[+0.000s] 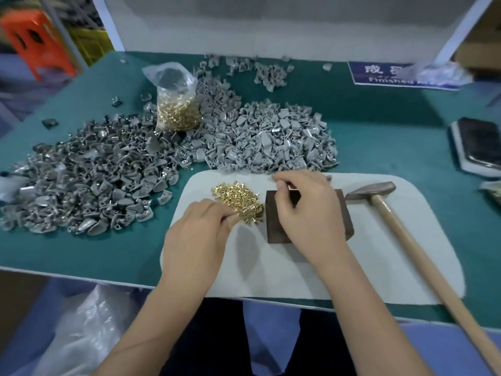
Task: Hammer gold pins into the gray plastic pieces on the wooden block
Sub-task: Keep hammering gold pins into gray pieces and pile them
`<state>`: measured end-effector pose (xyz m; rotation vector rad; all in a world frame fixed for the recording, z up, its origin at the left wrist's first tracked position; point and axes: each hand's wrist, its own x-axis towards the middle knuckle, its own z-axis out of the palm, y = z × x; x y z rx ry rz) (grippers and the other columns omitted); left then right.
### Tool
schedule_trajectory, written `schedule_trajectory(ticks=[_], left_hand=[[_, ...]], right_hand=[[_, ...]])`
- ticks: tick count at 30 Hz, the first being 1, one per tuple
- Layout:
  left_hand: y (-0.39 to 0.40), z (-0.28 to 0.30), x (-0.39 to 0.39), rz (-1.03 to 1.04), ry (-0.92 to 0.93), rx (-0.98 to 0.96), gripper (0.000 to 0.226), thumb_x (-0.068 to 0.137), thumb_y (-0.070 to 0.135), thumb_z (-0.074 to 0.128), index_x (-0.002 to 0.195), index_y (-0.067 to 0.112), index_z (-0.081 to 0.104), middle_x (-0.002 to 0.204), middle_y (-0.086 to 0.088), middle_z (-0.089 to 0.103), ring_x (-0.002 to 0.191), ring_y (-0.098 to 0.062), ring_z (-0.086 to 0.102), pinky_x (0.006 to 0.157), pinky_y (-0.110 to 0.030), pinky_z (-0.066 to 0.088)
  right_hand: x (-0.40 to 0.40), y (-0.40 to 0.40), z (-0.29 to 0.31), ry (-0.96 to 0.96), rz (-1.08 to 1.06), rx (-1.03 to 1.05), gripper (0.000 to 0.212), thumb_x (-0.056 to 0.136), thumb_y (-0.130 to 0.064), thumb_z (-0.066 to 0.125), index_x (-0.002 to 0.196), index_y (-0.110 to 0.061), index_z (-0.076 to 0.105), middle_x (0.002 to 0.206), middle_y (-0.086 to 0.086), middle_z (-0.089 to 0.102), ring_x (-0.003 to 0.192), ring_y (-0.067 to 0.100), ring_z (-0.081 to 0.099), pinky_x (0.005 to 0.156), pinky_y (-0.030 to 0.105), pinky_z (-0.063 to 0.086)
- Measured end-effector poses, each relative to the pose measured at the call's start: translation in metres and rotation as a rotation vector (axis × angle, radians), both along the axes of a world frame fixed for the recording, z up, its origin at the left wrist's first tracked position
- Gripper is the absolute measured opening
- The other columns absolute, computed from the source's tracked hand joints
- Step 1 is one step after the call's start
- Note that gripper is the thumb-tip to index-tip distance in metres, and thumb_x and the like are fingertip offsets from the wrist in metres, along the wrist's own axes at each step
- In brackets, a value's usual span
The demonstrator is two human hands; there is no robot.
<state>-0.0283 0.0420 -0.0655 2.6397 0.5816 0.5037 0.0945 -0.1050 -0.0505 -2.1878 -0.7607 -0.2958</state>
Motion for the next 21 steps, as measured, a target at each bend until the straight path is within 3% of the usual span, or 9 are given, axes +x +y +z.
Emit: schedule_trajectory(ticks=[2,5,8,11,16,19,21], left_hand=[[-0.006,0.011,0.009,-0.016,-0.126,-0.196,0.012,0.098,0.042,0.057,0.092,0.036,0.066,0.089,0.019,0.061,0.083,-0.004,0.054,0.065,-0.024,0.037],[-0.019,0.029,0.036,-0.082,-0.300,-0.550,0.017,0.098,0.043,0.062,0.085,0.035,0.070,0.082,0.018,0.069,0.071,0.003,0.060,0.063,-0.010,0.042],[-0.038,0.043,0.069,-0.147,-0.327,-0.783,0.024,0.097,0.043,0.064,0.080,0.029,0.075,0.077,0.012,0.073,0.066,0.006,0.061,0.060,-0.009,0.044],[-0.054,0.049,0.093,-0.247,-0.288,-0.871,0.028,0.097,0.040,0.064,0.073,0.030,0.075,0.070,0.016,0.073,0.065,0.009,0.063,0.060,-0.006,0.042],[-0.050,0.049,0.115,-0.270,-0.206,-0.830,0.031,0.094,0.048,0.066,0.071,0.030,0.076,0.067,0.012,0.072,0.059,0.006,0.059,0.057,-0.006,0.040],[-0.033,0.044,0.125,-0.250,-0.149,-0.487,0.023,0.094,0.051,0.066,0.082,0.033,0.075,0.078,0.014,0.072,0.066,-0.001,0.059,0.061,-0.027,0.046],[-0.023,0.045,0.129,-0.306,-0.072,-0.171,0.011,0.095,0.047,0.065,0.095,0.040,0.074,0.091,0.021,0.069,0.079,0.001,0.057,0.067,-0.028,0.045]], right_hand=[[0.008,-0.010,0.007,0.184,0.079,0.263,0.015,0.097,-0.016,0.065,0.105,-0.022,0.077,0.099,-0.013,0.073,0.096,0.007,0.066,0.085,0.019,0.049],[0.023,-0.031,0.015,0.418,0.234,0.430,0.015,0.093,-0.018,0.075,0.107,-0.022,0.077,0.092,-0.011,0.075,0.089,0.007,0.069,0.080,0.017,0.051],[0.029,-0.042,0.017,0.372,0.266,0.490,0.018,0.087,-0.015,0.081,0.104,-0.019,0.078,0.093,-0.006,0.078,0.086,0.013,0.072,0.080,0.021,0.055],[0.037,-0.048,0.016,0.292,0.214,0.524,0.019,0.085,-0.010,0.081,0.101,-0.021,0.079,0.091,-0.007,0.078,0.085,0.013,0.073,0.081,0.022,0.056],[0.053,-0.052,0.011,0.262,0.124,0.551,0.015,0.088,-0.015,0.078,0.097,-0.026,0.080,0.090,-0.010,0.077,0.087,0.011,0.072,0.078,0.018,0.053],[0.064,-0.056,0.001,0.200,-0.011,0.507,0.012,0.090,-0.020,0.076,0.093,-0.031,0.076,0.087,-0.014,0.074,0.086,0.011,0.070,0.077,0.019,0.051],[0.069,-0.058,-0.005,0.180,-0.090,0.448,0.013,0.090,-0.022,0.075,0.090,-0.035,0.074,0.085,-0.019,0.072,0.085,0.011,0.068,0.076,0.025,0.051]])
